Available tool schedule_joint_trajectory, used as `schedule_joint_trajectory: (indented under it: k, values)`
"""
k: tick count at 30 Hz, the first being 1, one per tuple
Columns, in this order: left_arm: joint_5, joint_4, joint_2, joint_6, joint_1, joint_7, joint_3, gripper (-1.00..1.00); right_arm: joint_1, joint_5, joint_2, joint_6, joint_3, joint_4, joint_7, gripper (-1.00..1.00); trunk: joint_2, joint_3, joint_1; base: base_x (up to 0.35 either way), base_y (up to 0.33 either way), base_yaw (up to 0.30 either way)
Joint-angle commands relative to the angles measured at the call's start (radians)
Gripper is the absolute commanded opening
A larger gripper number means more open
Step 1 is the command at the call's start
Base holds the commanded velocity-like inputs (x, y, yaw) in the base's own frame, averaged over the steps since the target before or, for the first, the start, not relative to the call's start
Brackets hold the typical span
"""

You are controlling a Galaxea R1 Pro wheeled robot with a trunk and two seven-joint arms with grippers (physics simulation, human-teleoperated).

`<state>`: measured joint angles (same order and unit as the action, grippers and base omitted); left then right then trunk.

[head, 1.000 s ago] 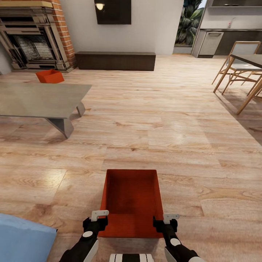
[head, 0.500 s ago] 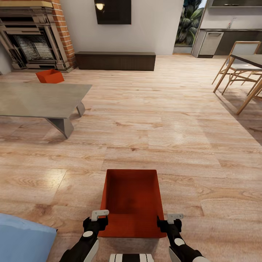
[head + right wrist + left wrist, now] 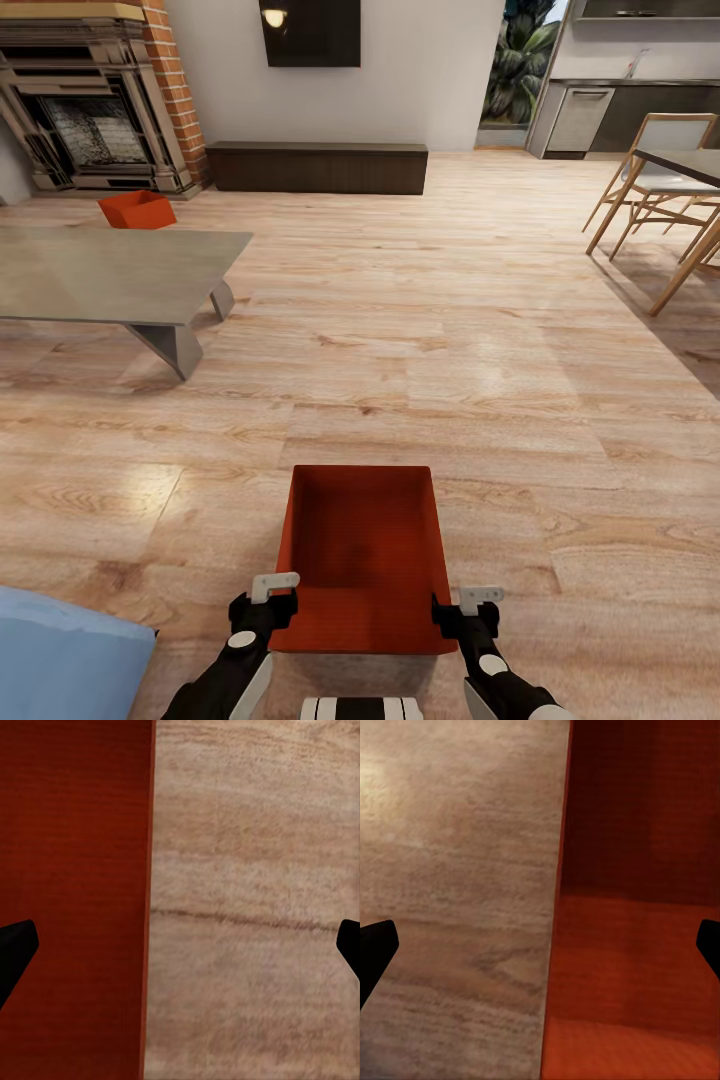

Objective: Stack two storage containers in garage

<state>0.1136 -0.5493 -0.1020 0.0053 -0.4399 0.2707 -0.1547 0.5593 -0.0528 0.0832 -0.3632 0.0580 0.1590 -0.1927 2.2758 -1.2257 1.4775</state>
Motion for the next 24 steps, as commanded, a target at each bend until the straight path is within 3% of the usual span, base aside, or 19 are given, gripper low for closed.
schedule_joint_trajectory:
  k: [1,13,24]
  values:
    - [0.011,0.000,0.002,0.000,0.000,0.009,-0.007,1.00,0.001,-0.006,0.000,0.000,0.006,-0.001,-0.010,1.00,0.000,-0.001,0.000,0.000,0.000,0.000]
    - [0.011,-0.001,0.002,-0.001,0.000,0.009,-0.003,1.00,0.001,-0.006,0.000,0.000,0.005,-0.001,-0.010,1.00,0.070,-0.032,0.038,0.000,0.000,0.000]
    - [0.011,-0.003,0.002,-0.001,0.000,0.009,-0.002,1.00,0.001,-0.005,0.006,0.000,0.005,0.000,-0.010,1.00,0.070,-0.032,0.038,0.000,0.000,0.000]
